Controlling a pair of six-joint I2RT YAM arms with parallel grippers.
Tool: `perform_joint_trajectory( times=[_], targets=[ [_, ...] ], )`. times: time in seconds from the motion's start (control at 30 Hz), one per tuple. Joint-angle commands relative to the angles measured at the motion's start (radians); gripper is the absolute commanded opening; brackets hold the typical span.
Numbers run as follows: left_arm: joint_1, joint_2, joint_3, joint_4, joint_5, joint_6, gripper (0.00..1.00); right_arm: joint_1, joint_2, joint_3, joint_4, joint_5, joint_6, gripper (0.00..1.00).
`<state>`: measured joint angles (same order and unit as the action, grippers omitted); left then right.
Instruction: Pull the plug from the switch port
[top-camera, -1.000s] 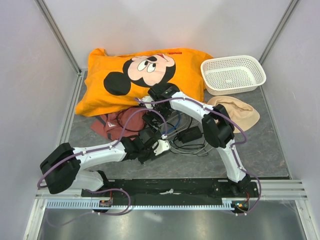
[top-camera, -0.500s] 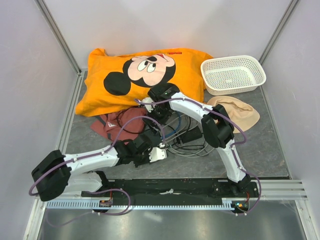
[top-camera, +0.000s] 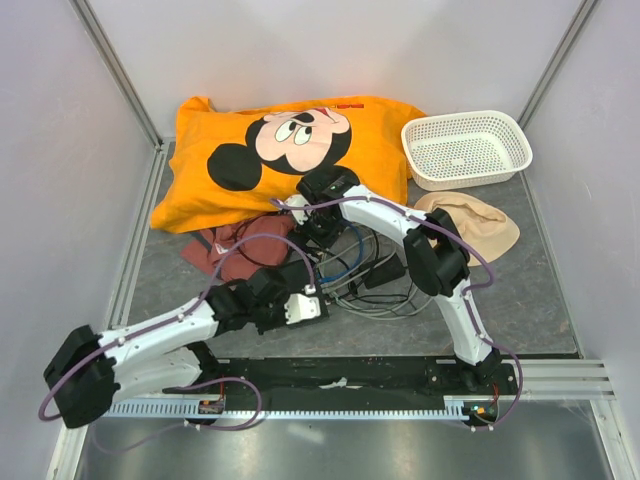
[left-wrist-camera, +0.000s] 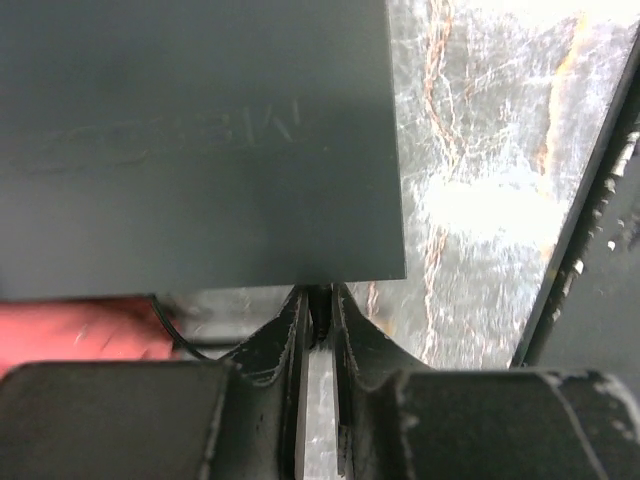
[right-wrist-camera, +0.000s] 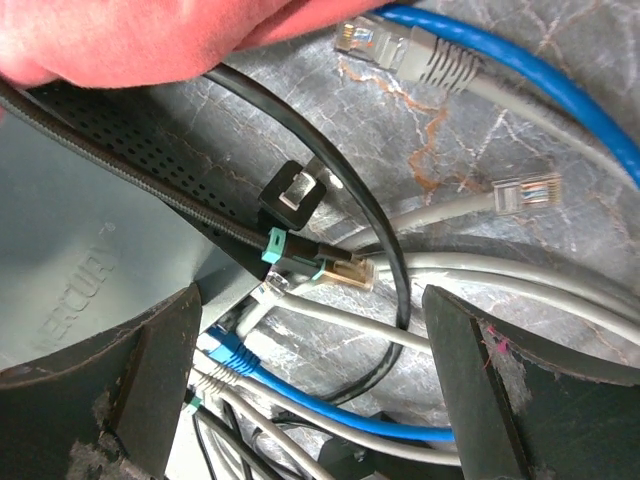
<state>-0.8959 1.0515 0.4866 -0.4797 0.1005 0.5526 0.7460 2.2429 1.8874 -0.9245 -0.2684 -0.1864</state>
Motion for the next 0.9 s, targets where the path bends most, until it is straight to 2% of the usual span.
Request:
perform_joint_trajectory(
  times=[0.0,0.07,0.17,0.3,0.37,0.47,0.6,0.67,0.8,0.83,0.87],
  targets=[
    [0.092,-0.148,0.023,-0.103,0.164,0.107,0.01,-0.022,0.018,-0.059,0.038,0.193,-0.056,0.98],
    [0.1,-0.229,-0.005,-0.122,0.208,0.17,0.02,-0.022,0.006,-0.073,0.041,0.193,-0.058,0.98],
    [0.101,-0.286,-0.065,-0.14,0.142,0.187,0.01,-0.022,-0.003,-0.096,0.039,0.195,-0.061,0.98],
    [0.127,-0.234,-0.075,-0.169,0.07,0.242,0.02,-0.022,-0.032,-0.088,0.036,0.186,-0.068,0.98],
    [0.161,-0.229,-0.109,-0.111,0.021,0.289,0.02,-0.025,-0.067,-0.061,0.03,0.129,-0.08,0.98],
    [0.224,-0.242,-0.152,-0.028,0.036,0.299,0.01,-0.028,-0.138,-0.053,0.01,-0.003,-0.091,0.98],
    [0.245,-0.268,-0.229,0.077,0.021,0.297,0.02,-0.031,-0.23,-0.085,0.006,-0.181,-0.09,0.98],
    [0.247,-0.286,-0.273,0.207,-0.039,0.323,0.02,-0.033,-0.229,-0.073,0.0,-0.272,-0.052,0.95],
    [0.25,-0.332,-0.374,0.398,-0.082,0.375,0.02,-0.014,-0.187,-0.045,0.042,-0.324,0.033,0.85],
    [0.25,-0.332,-0.378,0.418,-0.075,0.375,0.01,-0.011,-0.177,-0.033,0.05,-0.325,0.044,0.75],
    [0.25,-0.331,-0.376,0.429,-0.07,0.369,0.01,-0.005,-0.155,-0.007,0.055,-0.331,0.051,0.69]
  ],
)
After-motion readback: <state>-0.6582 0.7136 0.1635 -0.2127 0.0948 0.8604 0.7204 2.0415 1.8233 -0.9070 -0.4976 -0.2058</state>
